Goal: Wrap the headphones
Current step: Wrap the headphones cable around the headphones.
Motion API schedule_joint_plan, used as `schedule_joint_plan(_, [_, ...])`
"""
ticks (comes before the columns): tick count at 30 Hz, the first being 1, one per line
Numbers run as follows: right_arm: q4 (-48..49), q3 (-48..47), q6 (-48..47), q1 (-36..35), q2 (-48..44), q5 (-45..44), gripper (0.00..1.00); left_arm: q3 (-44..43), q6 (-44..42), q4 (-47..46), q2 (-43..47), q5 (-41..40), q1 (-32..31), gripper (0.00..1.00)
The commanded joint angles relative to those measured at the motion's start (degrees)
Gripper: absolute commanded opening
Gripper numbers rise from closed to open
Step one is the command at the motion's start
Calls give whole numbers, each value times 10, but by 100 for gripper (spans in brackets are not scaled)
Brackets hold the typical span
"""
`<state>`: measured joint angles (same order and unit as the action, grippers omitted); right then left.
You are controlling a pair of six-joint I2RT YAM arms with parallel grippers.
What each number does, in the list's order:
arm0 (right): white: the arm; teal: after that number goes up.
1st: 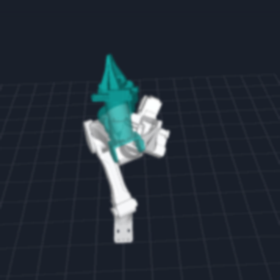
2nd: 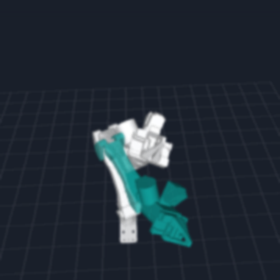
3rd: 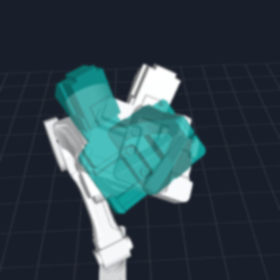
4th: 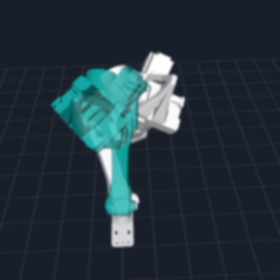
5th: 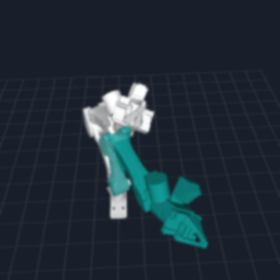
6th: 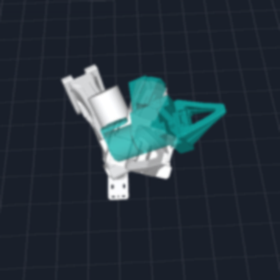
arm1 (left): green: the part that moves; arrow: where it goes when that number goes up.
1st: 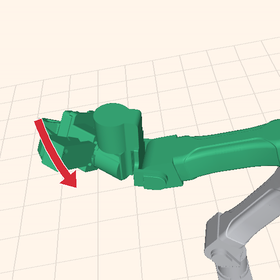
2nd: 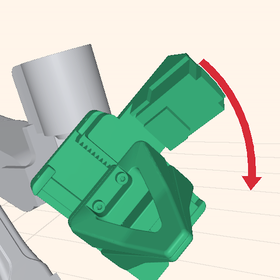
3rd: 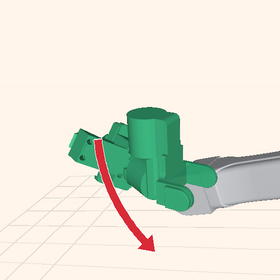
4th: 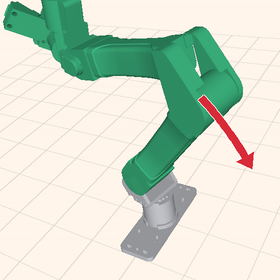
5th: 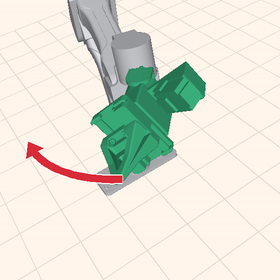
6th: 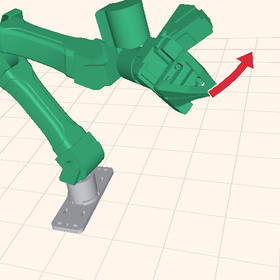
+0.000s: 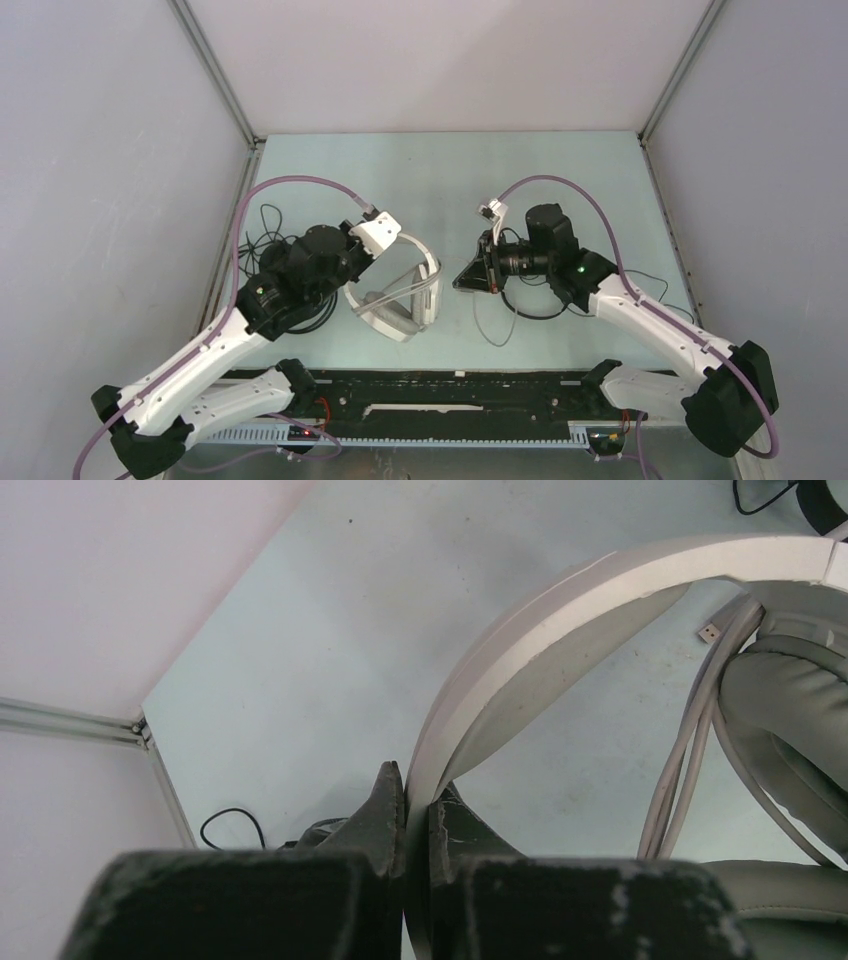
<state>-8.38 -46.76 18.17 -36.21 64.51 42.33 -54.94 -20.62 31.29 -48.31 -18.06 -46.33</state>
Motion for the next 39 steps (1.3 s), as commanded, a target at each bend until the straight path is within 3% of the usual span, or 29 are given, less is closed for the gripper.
schedule_joint_plan(1, [42,-30,42,-3,-24,40,0,11,-18,-47,19,-62,2,0])
schedule_joint_plan(17, [176,-29,140,-48,0,58,0,14,30,-63,5,-131,2,0])
schedule_joint_plan(24, [234,-30,184,-65,11,55,6,7,63,-60,-8,-158,1,0])
schedule_joint_plan(39, [340,-30,226,-107,50,-3,7,-40,258,-68,-72,-298,1,0])
